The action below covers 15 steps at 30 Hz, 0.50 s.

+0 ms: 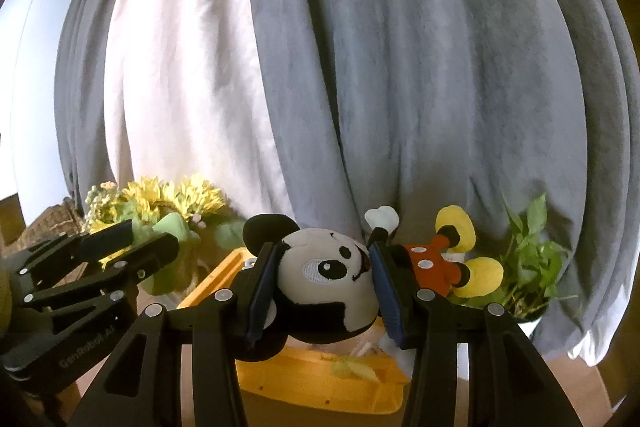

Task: Organize soft objects
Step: 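Lift the frog sponge and Mickey plush and carry them over the crate, then open both tools to drop the frog sponge and Mickey plush into the crate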

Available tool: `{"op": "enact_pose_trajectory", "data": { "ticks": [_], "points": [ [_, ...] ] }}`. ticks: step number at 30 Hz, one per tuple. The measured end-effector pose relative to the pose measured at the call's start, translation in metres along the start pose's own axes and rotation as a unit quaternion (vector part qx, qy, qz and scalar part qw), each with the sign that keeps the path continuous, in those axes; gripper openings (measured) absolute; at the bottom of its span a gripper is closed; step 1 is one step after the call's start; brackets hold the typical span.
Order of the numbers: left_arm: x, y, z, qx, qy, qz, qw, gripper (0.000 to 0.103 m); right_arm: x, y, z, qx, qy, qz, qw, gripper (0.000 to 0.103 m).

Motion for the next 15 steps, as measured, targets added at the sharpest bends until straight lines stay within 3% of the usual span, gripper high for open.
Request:
{"op": "enact_pose_trajectory", "data": {
  "ticks": [15],
  "points": [
    [-0.022,-0.001,0.057,-0.024,-0.012,0.001,0.9996,0.044,0.001,-0.001,0.06,-0.025,-0.016,0.006,1.0,0.048]
  ]
}}
Point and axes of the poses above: each gripper's, at about its wrist camera, not at the fingertips, and z roughly the way its jaws point, x to its right, y to its underside, the point moved 10 cm from there along z, roughly the way its jaws point, and after that the axes turned 10 degrees about -x, right-handed, at the moved point
